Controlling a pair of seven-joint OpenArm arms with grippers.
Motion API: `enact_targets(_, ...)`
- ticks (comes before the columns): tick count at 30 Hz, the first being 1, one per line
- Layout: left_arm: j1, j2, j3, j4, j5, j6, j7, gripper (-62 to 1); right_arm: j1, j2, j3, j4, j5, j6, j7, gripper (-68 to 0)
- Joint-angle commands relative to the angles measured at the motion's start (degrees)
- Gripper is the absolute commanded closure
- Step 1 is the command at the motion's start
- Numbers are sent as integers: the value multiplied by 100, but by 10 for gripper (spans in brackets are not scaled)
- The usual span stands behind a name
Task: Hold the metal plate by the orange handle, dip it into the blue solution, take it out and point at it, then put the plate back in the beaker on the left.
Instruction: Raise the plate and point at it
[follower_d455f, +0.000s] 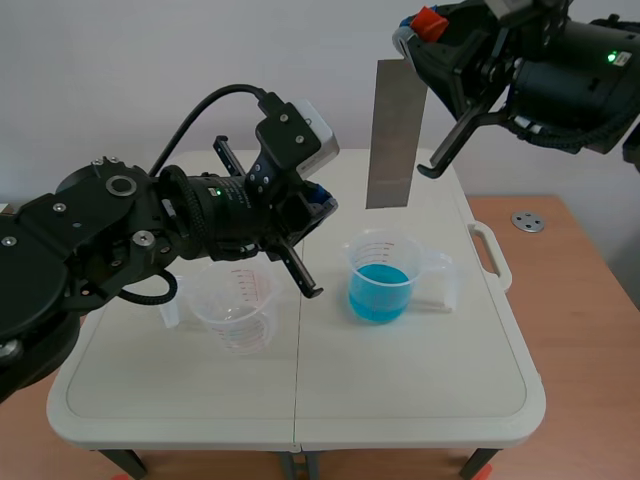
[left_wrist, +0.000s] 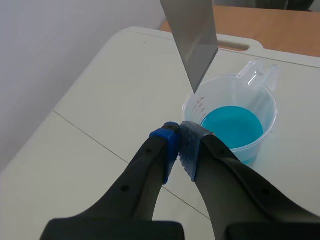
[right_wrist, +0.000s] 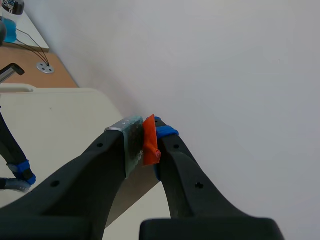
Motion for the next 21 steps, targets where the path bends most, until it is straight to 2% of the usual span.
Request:
enact_targets(1, -35, 33, -37, 120, -37, 33, -70, -14, 83, 13, 2, 168, 111, 31, 63, -13)
enact_targets(11, -33, 31, -37, 120, -42, 31, -70, -14, 83, 13, 2, 168, 111, 31, 63, -13)
enact_targets(14, -15, -22, -52, 120, -131, 39, -87, -15, 83, 13, 2, 168, 127, 31, 63, -13)
enact_targets(17, 20, -192, -59, 122, -262, 61, -85, -15, 83, 13, 2, 168, 175, 31, 63, -13)
enact_targets(21, 256, -614, -122, 286, -487, 317, -153, -15, 83, 13, 2, 168, 179, 31, 63, -13)
